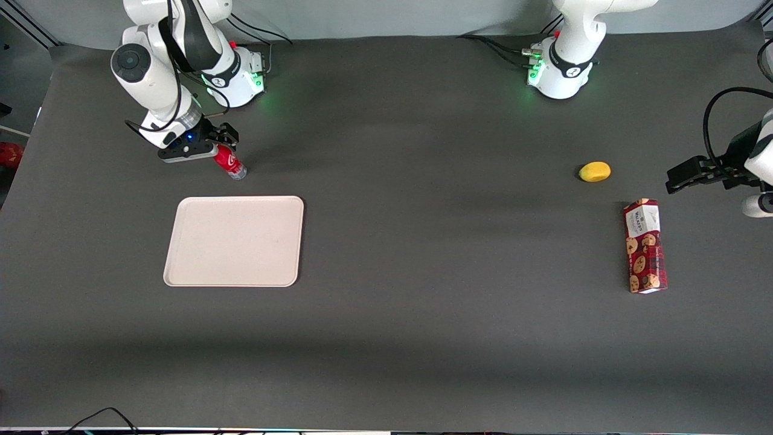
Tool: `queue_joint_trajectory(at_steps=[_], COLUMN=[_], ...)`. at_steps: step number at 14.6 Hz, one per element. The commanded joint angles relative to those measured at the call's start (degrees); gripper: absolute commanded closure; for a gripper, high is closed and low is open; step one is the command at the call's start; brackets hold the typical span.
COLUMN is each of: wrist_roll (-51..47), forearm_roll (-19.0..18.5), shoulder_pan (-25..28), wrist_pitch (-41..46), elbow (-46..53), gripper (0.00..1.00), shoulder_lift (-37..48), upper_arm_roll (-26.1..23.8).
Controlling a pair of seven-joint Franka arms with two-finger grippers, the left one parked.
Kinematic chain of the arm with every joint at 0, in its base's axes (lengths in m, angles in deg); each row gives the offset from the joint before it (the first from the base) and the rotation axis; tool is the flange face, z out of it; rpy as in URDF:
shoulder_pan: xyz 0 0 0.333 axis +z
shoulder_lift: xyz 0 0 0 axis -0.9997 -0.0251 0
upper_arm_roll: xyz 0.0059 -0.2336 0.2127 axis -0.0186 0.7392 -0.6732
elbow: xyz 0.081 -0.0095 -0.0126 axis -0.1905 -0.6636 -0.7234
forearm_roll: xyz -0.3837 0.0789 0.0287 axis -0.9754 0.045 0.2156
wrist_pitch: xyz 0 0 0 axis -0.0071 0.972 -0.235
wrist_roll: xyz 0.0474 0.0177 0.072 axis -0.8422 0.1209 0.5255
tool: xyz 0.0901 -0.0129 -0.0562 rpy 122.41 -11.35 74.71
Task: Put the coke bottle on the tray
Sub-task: 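Close the right gripper around the red bottle's body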
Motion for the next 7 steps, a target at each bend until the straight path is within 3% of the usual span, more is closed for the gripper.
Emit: queue_joint_trajectory(at_steps=[1, 7], wrist_roll=[5.69, 9.48], forearm_roll=[1.34, 1.34], shoulder_pan=[0.05, 0.05], wrist_pitch=[-5.04, -6.10], elbow=[-3.81, -4.16], gripper=[0.00, 0.00], shoulder_lift=[1.76, -0.36], upper_arm_roll=[1.32, 4.58])
